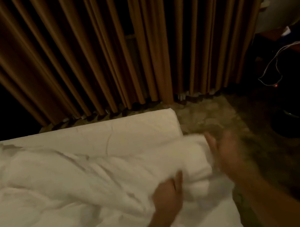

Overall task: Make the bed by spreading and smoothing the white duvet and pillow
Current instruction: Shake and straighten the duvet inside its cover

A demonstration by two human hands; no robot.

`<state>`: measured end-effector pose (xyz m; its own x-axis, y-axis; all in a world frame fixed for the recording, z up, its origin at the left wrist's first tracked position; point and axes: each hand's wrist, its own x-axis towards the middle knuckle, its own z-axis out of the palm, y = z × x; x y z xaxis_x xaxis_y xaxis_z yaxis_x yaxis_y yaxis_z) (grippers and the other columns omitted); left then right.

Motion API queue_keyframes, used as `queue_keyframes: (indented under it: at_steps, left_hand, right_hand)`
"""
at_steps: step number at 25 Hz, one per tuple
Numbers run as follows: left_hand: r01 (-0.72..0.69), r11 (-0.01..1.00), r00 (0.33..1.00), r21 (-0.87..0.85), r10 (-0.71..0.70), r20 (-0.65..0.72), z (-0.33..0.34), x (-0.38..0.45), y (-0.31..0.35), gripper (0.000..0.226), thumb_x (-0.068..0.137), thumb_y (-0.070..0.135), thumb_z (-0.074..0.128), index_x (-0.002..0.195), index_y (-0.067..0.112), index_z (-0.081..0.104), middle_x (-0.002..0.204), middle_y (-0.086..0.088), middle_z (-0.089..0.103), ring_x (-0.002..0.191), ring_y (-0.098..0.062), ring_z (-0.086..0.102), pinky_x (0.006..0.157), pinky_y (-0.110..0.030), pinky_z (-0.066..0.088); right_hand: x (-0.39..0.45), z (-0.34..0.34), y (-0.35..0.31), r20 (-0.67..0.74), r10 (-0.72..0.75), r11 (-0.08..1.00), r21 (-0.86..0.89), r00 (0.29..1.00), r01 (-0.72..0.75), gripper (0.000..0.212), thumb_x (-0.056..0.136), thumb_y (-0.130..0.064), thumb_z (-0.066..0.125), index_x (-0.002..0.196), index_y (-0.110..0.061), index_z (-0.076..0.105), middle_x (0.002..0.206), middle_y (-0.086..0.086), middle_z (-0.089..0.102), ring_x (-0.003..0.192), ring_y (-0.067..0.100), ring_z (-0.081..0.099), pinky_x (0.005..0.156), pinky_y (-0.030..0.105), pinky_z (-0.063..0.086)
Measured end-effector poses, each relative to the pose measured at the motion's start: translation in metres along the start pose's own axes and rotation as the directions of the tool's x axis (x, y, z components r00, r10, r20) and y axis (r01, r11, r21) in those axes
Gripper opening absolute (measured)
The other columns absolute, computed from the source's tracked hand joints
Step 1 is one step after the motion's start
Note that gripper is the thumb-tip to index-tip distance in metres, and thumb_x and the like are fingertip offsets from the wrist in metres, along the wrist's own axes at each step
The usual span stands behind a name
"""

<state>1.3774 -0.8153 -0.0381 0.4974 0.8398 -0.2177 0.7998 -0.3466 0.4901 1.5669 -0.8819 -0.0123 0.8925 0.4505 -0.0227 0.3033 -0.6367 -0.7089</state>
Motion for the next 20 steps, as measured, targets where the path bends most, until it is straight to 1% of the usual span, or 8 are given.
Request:
queue_keyframes:
  at_steps: [2,5,7,8,11,14,18,20]
  left_hand:
    - [0.082,0.987,0.979,0.139,-0.105,0.172,0.051,-0.031,-0.041,0.114,0.069,0.085,-0.013,0.114,0.022,0.07,0.121,-0.004,0.071,0.117,-0.024,0.064,0.096,-0.03,0.044]
    - [0.107,0.963,0.939,0.249,-0.18,0.292,0.074,-0.054,-0.089,0.075,0.096,0.074,0.014,0.115,0.027,0.069,0.123,-0.002,0.069,0.119,-0.022,0.062,0.096,-0.03,0.042]
    - [0.107,0.976,0.944,0.192,-0.16,0.287,0.078,-0.06,-0.112,0.079,0.09,0.081,0.013,0.104,0.026,0.067,0.113,0.0,0.072,0.113,-0.021,0.064,0.092,-0.03,0.044]
    - [0.102,0.987,0.959,0.128,-0.132,0.252,0.077,-0.059,-0.121,0.089,0.081,0.089,0.006,0.098,0.025,0.065,0.107,0.001,0.072,0.109,-0.019,0.065,0.091,-0.031,0.045]
    - [0.034,0.997,0.998,0.064,-0.038,0.055,0.06,-0.041,-0.144,0.1,0.066,0.095,-0.016,0.079,0.023,0.051,0.089,0.0,0.068,0.094,-0.023,0.065,0.081,-0.036,0.045]
    - [-0.079,0.976,0.989,0.201,0.103,-0.111,0.031,-0.012,-0.153,0.089,0.084,0.083,-0.006,0.089,0.025,0.06,0.092,0.002,0.063,0.094,-0.025,0.062,0.079,-0.039,0.046]
    - [-0.147,0.933,0.986,0.33,0.166,-0.031,0.015,0.01,-0.173,0.103,0.084,0.082,-0.01,0.123,0.021,0.064,0.119,0.001,0.064,0.115,-0.025,0.058,0.093,-0.044,0.045]
    - [-0.147,0.929,0.987,0.339,0.161,-0.013,0.009,0.011,-0.191,0.115,0.076,0.086,-0.018,0.134,0.021,0.057,0.132,0.003,0.059,0.127,-0.022,0.051,0.102,-0.043,0.039]
  right_hand:
    - [-0.054,0.042,0.089,0.076,0.262,0.965,-0.008,0.962,-0.262,0.108,0.079,-0.093,0.022,0.128,-0.001,0.049,0.115,0.024,0.064,0.1,0.039,0.062,0.09,0.043,0.051]
    - [-0.106,0.081,0.139,0.277,0.49,0.858,0.011,0.827,-0.513,0.092,0.092,-0.071,0.039,0.151,-0.001,0.03,0.149,0.025,0.045,0.135,0.041,0.045,0.114,0.045,0.031]
    - [-0.116,0.084,0.129,0.372,0.552,0.767,0.126,0.746,-0.63,0.09,0.095,-0.066,0.043,0.157,-0.004,0.019,0.156,0.022,0.036,0.141,0.041,0.038,0.116,0.046,0.028]
    - [-0.114,0.085,0.124,0.372,0.547,0.732,0.221,0.75,-0.644,0.091,0.096,-0.065,0.043,0.159,-0.005,0.017,0.158,0.021,0.033,0.143,0.041,0.036,0.117,0.046,0.026]
    - [-0.098,0.076,0.093,0.318,0.432,0.808,0.281,0.844,-0.519,0.102,0.089,-0.076,0.044,0.158,-0.005,0.018,0.151,0.022,0.044,0.136,0.04,0.046,0.115,0.047,0.033]
    - [-0.094,0.078,0.06,0.361,0.219,0.961,0.079,0.907,-0.263,0.113,0.08,-0.084,0.045,0.16,-0.018,-0.001,0.151,0.014,0.046,0.131,0.036,0.052,0.113,0.052,0.038]
    - [-0.11,0.099,0.044,0.421,0.096,0.973,-0.23,0.902,0.004,0.112,0.078,-0.091,0.037,0.157,-0.029,-0.012,0.16,0.012,0.029,0.135,0.037,0.045,0.108,0.053,0.037]
    - [-0.125,0.102,0.043,0.332,0.047,0.869,-0.479,0.942,0.125,0.111,0.078,-0.094,0.027,0.158,-0.028,-0.012,0.156,0.015,0.03,0.136,0.036,0.04,0.108,0.054,0.036]
